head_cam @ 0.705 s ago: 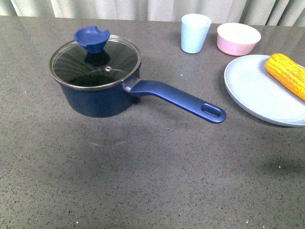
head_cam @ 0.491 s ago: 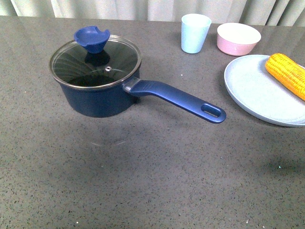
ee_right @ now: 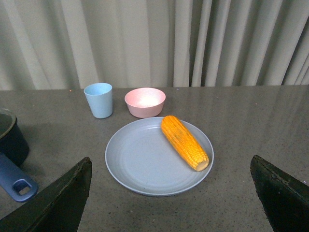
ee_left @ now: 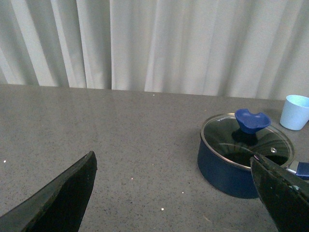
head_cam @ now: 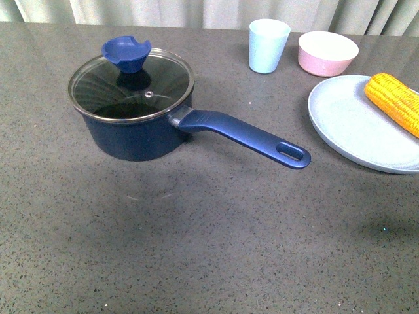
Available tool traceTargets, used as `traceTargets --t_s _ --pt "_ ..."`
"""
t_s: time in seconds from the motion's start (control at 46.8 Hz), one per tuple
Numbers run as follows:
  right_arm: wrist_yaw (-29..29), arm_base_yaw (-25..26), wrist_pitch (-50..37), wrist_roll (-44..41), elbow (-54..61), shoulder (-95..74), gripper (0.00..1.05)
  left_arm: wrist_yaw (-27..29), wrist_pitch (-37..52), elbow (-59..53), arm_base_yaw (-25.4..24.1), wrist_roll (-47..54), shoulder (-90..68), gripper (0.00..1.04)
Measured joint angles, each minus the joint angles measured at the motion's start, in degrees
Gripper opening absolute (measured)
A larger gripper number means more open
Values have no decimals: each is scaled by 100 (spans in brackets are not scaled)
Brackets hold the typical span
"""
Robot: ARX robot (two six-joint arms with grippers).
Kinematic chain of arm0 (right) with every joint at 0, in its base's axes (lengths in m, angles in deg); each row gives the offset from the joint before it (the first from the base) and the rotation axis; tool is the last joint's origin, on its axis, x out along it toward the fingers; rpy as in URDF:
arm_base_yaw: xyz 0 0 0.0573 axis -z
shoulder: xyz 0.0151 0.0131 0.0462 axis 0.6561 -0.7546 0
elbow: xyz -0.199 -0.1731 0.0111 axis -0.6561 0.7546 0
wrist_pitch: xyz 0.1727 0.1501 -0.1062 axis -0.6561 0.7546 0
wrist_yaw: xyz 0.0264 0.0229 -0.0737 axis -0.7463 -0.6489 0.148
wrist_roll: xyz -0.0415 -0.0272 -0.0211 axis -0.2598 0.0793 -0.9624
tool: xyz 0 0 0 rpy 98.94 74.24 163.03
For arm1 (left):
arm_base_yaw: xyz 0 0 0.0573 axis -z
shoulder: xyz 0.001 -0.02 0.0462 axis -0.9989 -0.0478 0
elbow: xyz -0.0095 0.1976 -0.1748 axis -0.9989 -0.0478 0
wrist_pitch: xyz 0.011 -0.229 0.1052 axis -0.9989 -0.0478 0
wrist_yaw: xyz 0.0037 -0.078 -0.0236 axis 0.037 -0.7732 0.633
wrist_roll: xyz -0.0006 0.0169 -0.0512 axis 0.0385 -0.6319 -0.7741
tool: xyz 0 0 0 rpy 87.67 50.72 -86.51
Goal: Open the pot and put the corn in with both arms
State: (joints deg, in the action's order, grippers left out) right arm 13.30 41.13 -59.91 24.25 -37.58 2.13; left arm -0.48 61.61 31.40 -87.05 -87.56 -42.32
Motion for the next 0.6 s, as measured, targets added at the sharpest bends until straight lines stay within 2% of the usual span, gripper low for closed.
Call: traceTargets --t_s 0.085,0.128,0.192,0.47,0.598 --pt "0 0 0 0 0 0 96 -181 -157 46 -55 -55 -81 96" --pt "2 0 0 0 0 0 96 -616 -608 238 -129 -188 -372 96" --pt "0 0 0 0 0 0 96 -905 -535 452 -136 -358 -1178 96" --pt "0 0 0 0 0 0 96 -745 2540 1296 413 -809 -5047 96" --pt "0 0 0 0 0 0 96 -511 3547 1755 855 -883 -6581 96"
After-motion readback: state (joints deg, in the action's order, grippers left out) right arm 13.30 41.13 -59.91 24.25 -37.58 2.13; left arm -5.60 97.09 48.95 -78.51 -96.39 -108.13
